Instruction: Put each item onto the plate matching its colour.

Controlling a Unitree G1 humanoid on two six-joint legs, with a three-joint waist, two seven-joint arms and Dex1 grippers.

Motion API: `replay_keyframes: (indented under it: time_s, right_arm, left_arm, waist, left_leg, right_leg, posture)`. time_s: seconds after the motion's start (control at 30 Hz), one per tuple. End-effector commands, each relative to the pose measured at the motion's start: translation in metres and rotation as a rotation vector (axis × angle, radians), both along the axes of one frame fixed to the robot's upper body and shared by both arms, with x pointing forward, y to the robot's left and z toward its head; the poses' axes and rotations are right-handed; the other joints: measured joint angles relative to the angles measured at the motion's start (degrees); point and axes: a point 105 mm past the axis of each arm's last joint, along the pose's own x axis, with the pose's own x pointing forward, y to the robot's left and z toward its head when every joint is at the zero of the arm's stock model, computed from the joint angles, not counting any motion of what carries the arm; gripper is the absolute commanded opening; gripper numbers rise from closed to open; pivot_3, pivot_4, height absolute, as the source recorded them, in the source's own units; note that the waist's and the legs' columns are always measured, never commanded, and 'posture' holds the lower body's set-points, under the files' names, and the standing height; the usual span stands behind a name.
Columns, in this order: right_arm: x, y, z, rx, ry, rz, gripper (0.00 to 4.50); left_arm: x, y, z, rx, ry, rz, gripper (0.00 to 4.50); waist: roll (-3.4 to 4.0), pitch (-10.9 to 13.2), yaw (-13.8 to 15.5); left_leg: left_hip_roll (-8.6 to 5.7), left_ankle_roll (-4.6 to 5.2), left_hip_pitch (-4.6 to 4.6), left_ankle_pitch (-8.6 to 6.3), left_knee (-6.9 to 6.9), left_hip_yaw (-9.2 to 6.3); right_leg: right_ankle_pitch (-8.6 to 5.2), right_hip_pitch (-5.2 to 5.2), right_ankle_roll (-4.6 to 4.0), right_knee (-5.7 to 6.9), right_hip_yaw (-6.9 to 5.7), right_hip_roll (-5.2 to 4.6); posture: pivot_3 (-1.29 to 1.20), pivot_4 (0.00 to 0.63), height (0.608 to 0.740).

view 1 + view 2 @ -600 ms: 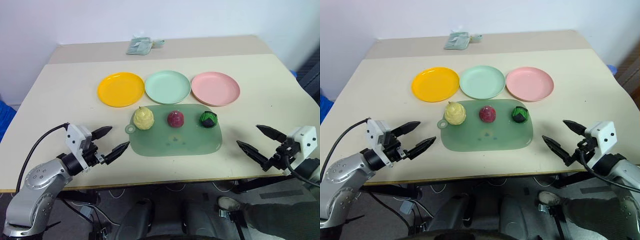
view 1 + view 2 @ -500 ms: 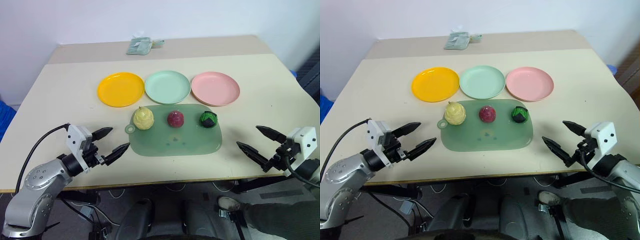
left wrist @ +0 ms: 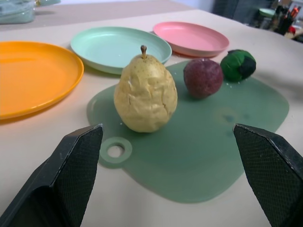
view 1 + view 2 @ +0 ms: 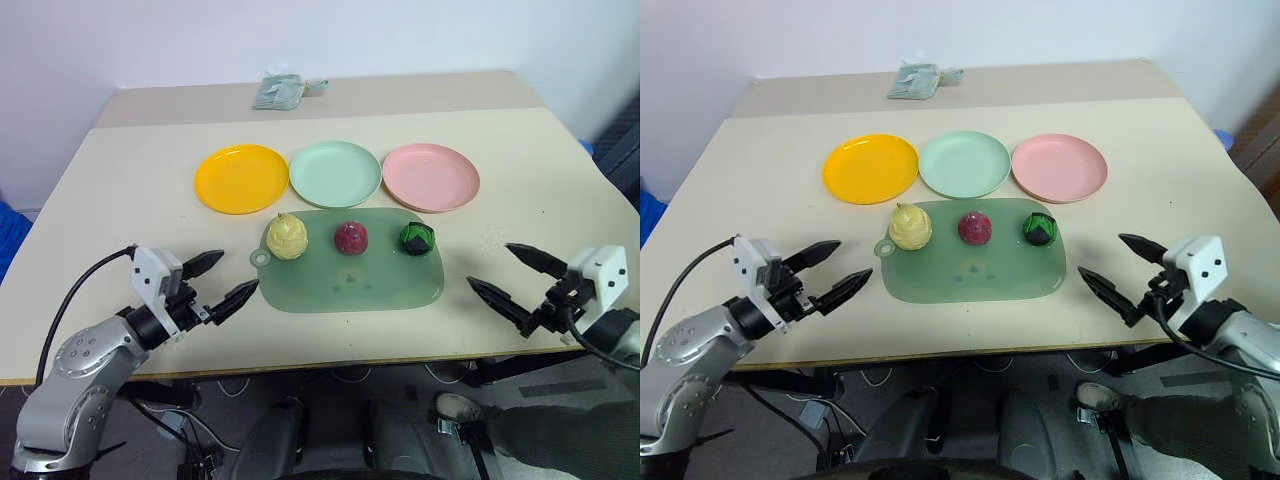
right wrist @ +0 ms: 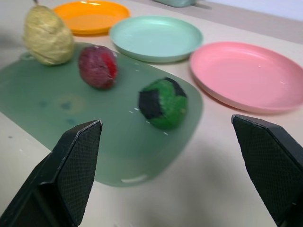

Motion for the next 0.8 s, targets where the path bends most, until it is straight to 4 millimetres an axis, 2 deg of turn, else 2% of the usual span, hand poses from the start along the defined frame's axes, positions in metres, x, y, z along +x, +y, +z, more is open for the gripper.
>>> replay_keyframes:
  time_s: [0.03,0.2,0.37,0.53,0.8]
  right_arm:
    - [0.000,0.018,0.012,0.003,-0.059,0.086,4.48]
    - [0.002,0.045,0.019,0.016,-0.076,0.230,4.48]
    - [0.006,0.058,0.016,0.022,-0.075,0.286,4.48]
    - [0.006,0.056,0.015,0.024,-0.084,0.285,4.48]
    - [0.005,0.050,0.010,0.024,-0.096,0.256,4.48]
  left_arm:
    - [0.008,-0.007,0.013,-0.059,-0.027,0.006,4.50]
    - [0.035,-0.022,0.018,-0.094,0.045,0.036,4.50]
    - [0.073,-0.044,0.026,-0.093,0.062,0.093,4.50]
    - [0.086,-0.060,0.023,-0.087,0.103,0.103,4.50]
    - [0.100,-0.074,-0.007,0.022,0.178,0.116,4.50]
  waist:
    - [-0.01,0.00,0.08]
    - [-0.03,0.00,-0.01]
    - [-0.11,0.03,0.42]
    - [-0.16,0.03,0.81]
    - [-0.18,0.01,1.43]
  left_leg:
    - [0.00,0.00,0.00,0.00,0.01,0.00]
    - [0.00,0.00,0.00,0.01,0.07,-0.01]
    - [-0.05,0.00,-0.01,0.01,0.08,-0.01]
    - [-0.06,-0.01,-0.02,0.01,0.11,0.02]
    - [-0.07,-0.04,-0.02,0.03,0.20,-0.01]
  right_leg:
    - [0.00,0.00,0.00,0.00,-0.01,0.00]
    - [0.08,0.01,0.15,0.04,-0.05,0.03]
    - [0.11,0.01,0.19,0.05,-0.06,0.03]
    - [0.11,-0.04,0.20,0.06,-0.02,0.04]
    - [0.12,0.01,0.19,0.11,-0.04,0.05]
  posture:
    - [0.00,0.150,0.740]
    - [0.00,0.150,0.740]
    - [0.00,0.150,0.740]
    - [0.00,0.150,0.740]
    - [0.00,0.150,0.740]
